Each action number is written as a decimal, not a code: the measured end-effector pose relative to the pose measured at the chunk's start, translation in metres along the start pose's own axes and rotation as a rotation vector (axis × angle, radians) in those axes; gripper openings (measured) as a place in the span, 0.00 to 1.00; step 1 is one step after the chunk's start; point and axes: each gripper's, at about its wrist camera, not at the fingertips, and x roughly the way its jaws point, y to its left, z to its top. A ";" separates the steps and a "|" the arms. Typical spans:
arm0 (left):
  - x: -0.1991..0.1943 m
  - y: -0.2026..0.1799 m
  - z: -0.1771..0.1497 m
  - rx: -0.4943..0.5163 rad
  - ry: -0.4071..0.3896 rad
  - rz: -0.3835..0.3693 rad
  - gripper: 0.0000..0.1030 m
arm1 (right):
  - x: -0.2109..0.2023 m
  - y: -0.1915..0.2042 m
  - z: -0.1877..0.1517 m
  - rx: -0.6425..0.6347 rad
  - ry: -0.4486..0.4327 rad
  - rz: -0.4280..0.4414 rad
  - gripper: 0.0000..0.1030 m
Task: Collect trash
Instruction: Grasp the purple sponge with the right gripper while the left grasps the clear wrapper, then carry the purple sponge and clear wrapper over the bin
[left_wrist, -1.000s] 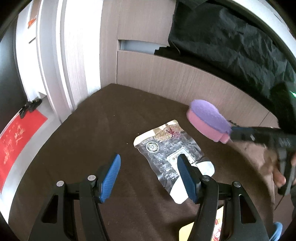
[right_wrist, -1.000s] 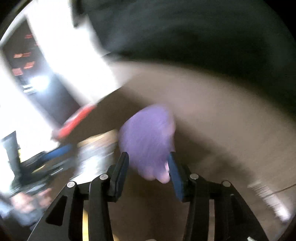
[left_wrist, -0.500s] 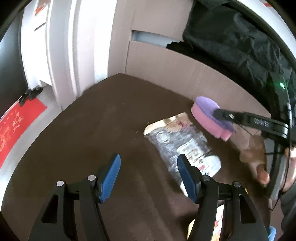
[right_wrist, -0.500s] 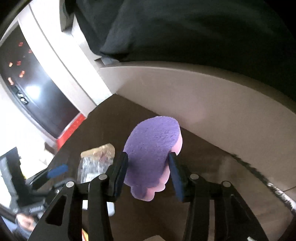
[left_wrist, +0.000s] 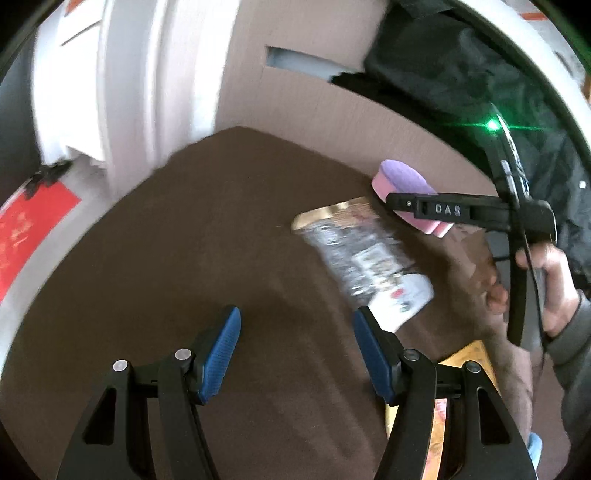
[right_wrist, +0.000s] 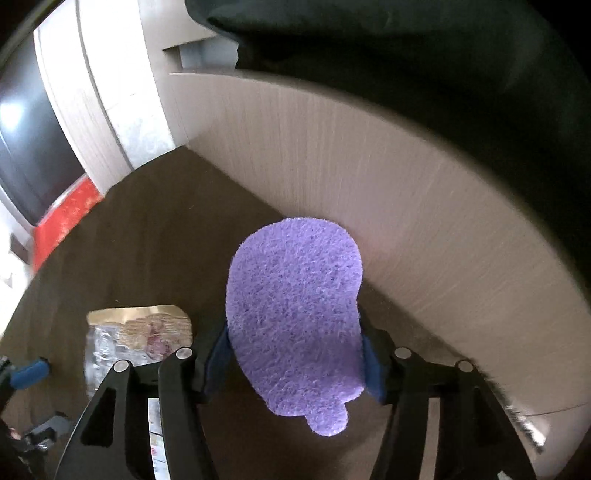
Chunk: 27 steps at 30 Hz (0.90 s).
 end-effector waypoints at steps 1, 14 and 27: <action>0.002 0.000 0.002 -0.017 0.011 -0.028 0.62 | -0.009 -0.001 -0.005 -0.012 -0.024 -0.015 0.53; 0.052 -0.043 0.048 -0.130 0.074 0.152 0.59 | -0.131 -0.065 -0.112 0.040 -0.166 0.064 0.53; -0.001 -0.125 0.032 0.026 -0.085 0.168 0.02 | -0.209 -0.127 -0.229 0.187 -0.277 -0.028 0.53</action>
